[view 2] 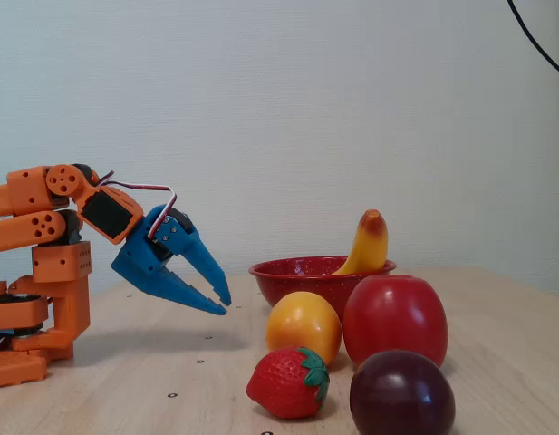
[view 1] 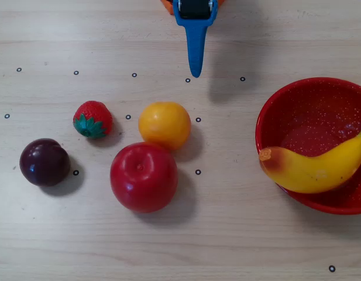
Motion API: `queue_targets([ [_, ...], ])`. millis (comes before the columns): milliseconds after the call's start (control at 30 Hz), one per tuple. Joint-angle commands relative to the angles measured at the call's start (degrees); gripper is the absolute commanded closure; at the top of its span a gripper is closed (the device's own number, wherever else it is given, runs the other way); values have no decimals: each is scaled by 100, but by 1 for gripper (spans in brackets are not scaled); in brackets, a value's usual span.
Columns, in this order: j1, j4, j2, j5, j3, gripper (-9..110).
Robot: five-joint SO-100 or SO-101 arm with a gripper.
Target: Put the banana in the red bowl.
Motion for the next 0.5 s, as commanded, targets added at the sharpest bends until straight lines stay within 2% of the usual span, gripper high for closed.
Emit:
queue_targets([
  [0, -220, -62, 44, -202, 35, 101],
  [467, -149, 0, 44, -202, 35, 101],
])
